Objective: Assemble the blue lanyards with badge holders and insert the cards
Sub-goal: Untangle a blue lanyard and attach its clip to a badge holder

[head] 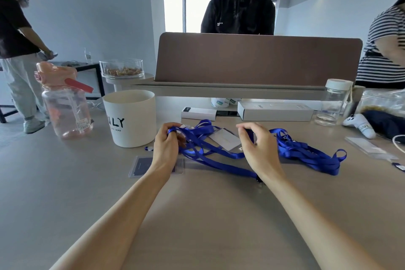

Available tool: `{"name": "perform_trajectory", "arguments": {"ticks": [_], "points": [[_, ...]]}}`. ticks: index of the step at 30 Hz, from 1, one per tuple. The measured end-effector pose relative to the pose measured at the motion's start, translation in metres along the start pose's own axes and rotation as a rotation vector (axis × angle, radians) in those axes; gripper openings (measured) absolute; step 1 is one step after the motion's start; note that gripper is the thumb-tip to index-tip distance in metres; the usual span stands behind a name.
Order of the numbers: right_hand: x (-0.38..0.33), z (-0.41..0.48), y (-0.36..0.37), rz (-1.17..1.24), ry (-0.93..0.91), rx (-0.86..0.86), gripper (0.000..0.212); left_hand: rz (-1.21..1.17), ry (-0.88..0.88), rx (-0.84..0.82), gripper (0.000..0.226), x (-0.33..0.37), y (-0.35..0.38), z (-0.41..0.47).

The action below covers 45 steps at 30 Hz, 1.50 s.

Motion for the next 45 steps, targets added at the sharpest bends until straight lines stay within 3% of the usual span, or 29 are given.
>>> {"name": "perform_trajectory", "arguments": {"ticks": [6,9,14,19,24,28,31,34,40,45], "points": [[-0.023,0.009,-0.014,0.455,0.139,-0.083,0.027,-0.133,-0.067,-0.009,0.042,0.014,0.006,-0.004],[-0.029,0.015,-0.015,0.513,0.134,-0.1,0.024,-0.176,-0.083,0.0,0.043,0.014,0.002,-0.001],[-0.012,0.016,-0.001,0.346,0.176,-0.102,0.023,-0.086,-0.114,-0.001,0.041,0.006,-0.002,0.002],[0.015,0.003,0.013,-0.015,0.263,-0.276,0.02,0.035,-0.041,-0.01,0.034,0.004,-0.001,-0.003],[0.024,0.006,0.009,-0.105,0.309,-0.36,0.019,0.135,-0.003,-0.012,0.038,0.004,-0.002,-0.004],[0.031,0.008,0.006,-0.266,0.22,-0.353,0.023,0.286,0.024,-0.052,0.043,-0.006,-0.004,0.003],[0.033,0.009,0.007,-0.501,0.094,-0.351,0.024,0.541,0.165,-0.07,0.048,-0.012,-0.007,0.008],[0.029,0.009,0.006,-0.471,0.063,-0.423,0.022,0.8,0.371,-0.203,0.059,-0.014,-0.005,0.004],[0.031,0.004,0.009,-0.374,-0.021,-0.724,0.036,0.991,0.541,-0.771,0.05,-0.021,0.009,-0.017],[0.022,0.008,0.0,-0.326,-0.036,-0.62,0.027,1.015,0.623,-0.797,0.037,-0.02,0.012,-0.019]]}}
Point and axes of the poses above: each hand's wrist, its own z-axis towards the middle knuckle, its own y-axis out of the palm, x = y × z, the point moved 2 cm from there along z, towards the middle knuckle, and after that the axes turned 12 degrees about -z, right-handed, at the moved point
